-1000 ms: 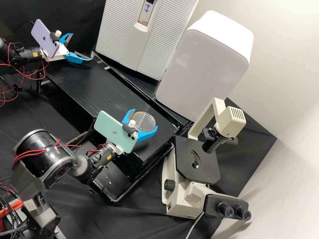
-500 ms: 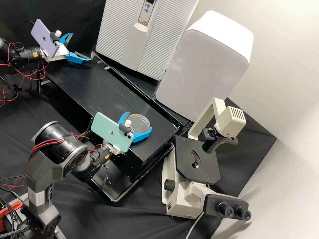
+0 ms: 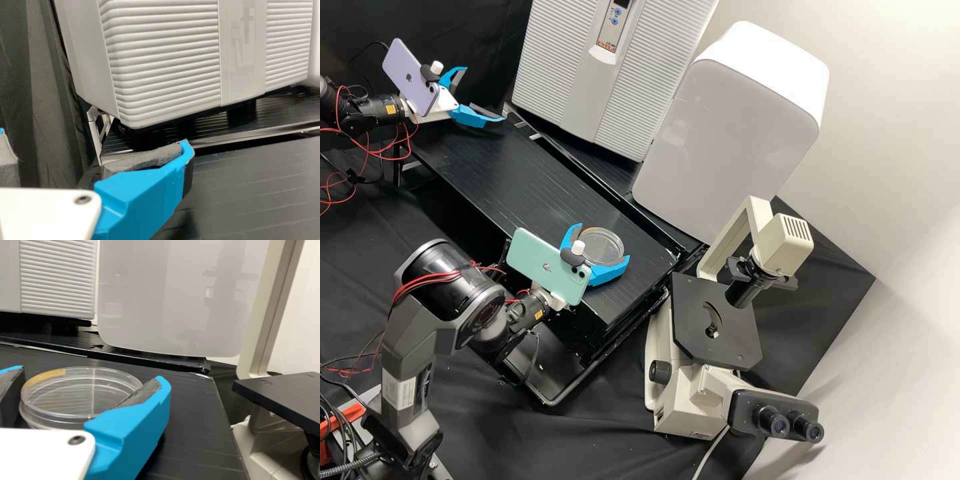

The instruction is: Place the petri dish on the bench

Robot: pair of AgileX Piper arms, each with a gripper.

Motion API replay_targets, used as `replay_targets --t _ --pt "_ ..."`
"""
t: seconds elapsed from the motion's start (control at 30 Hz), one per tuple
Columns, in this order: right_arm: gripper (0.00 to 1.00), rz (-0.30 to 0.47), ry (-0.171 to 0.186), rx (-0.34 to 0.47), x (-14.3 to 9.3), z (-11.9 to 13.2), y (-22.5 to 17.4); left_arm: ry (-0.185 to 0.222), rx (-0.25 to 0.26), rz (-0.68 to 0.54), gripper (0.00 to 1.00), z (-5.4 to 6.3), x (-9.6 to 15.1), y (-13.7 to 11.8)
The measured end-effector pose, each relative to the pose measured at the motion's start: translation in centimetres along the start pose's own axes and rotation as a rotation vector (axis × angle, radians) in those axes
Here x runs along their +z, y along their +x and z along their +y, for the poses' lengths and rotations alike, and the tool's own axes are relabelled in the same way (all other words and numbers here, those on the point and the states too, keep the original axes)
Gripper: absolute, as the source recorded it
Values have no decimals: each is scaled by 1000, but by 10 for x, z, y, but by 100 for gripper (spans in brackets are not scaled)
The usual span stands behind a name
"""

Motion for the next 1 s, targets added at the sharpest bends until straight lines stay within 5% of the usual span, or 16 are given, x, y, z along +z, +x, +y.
replay_targets --t 0.43,0.77,0.97,1.0 --pt "100 -32 -9 76 3 21 -28 0 0 0 100 0 0 0" --pt "100 153 -62 112 -23 36 -72 0 0 0 100 0 0 0" --pt "100 128 -1 181 -23 43 -81 0 0 0 100 0 0 0" --pt "100 121 45 187 -20 44 -81 0 0 0 100 0 0 0"
